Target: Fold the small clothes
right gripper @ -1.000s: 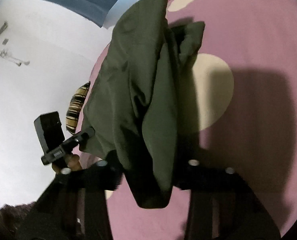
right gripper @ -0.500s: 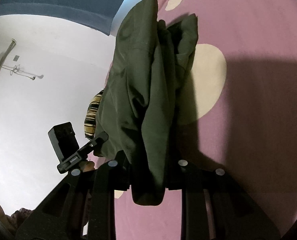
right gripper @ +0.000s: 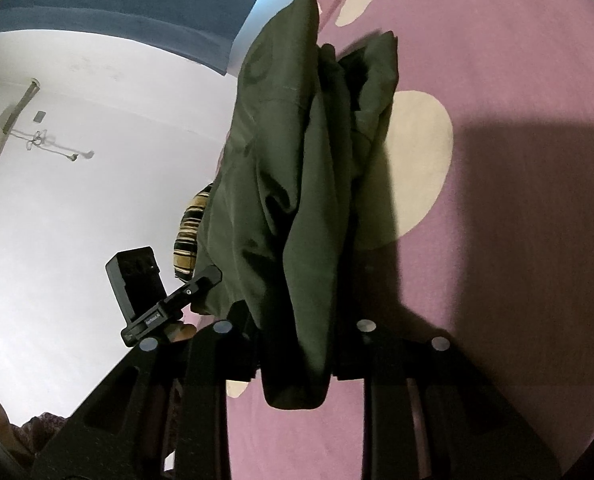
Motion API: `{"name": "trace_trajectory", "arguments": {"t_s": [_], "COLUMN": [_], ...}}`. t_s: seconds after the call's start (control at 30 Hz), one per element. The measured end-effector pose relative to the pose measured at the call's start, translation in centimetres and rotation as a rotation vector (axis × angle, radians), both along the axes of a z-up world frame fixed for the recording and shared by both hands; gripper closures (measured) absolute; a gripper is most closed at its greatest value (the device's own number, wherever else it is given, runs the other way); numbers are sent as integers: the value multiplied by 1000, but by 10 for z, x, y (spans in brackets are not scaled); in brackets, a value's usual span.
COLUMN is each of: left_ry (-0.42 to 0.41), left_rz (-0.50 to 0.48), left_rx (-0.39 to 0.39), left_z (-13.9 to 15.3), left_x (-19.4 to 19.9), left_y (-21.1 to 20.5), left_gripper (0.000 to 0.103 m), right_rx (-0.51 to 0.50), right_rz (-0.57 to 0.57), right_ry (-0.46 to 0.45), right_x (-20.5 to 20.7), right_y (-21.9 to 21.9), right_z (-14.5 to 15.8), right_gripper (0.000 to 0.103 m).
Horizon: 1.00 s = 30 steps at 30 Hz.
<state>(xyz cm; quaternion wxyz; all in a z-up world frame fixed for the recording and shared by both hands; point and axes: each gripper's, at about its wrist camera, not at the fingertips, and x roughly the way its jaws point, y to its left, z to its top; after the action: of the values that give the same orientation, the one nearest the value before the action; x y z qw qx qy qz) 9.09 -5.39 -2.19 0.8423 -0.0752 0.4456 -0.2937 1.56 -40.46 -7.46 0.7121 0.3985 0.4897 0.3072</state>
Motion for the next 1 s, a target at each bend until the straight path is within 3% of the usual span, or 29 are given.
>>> {"name": "trace_trajectory", "arguments": {"t_s": [0.07, 0.2, 0.23, 0.37, 0.63, 0.67, 0.7, 0.73, 0.83, 1.0], "left_ry": [3, 11, 0, -27, 57, 72, 91, 97, 76, 78], "left_rz": [-13, -37, -35, -12, 62, 71, 73, 70, 59, 67], "left_rx": [-27, -160, -162, -106, -63, -46, -23, -17, 19, 7], "left_z": [5, 24, 28, 37, 21, 17, 9, 5, -3, -13], "left_x": [-1, 2, 5, 41, 135, 140, 146, 148, 148, 150], "left_y": [6, 28, 31, 25, 4, 3, 0, -1, -6, -6], "left_gripper": [36, 25, 24, 24, 24, 24, 22, 22, 22, 21], "right_rx": [14, -20, -38, -66, -26, -32, -49, -70, -101, -87], "right_rz": [-7, -24, -39, -122, -172, -166, -156, -143, -119, -121], "right_ry": [1, -34, -51, -45, -2, 1, 9, 20, 84, 91], "right_x": [-3, -5, -3, 30, 134, 145, 152, 158, 171, 178], "right_y": [-9, -19, -24, -44, -29, -24, -20, -17, -8, -9], "right_z": [2, 20, 25, 32, 19, 16, 12, 8, -13, -23], "right_gripper": [69, 37, 33, 31, 28, 29, 42, 62, 87, 91]}}
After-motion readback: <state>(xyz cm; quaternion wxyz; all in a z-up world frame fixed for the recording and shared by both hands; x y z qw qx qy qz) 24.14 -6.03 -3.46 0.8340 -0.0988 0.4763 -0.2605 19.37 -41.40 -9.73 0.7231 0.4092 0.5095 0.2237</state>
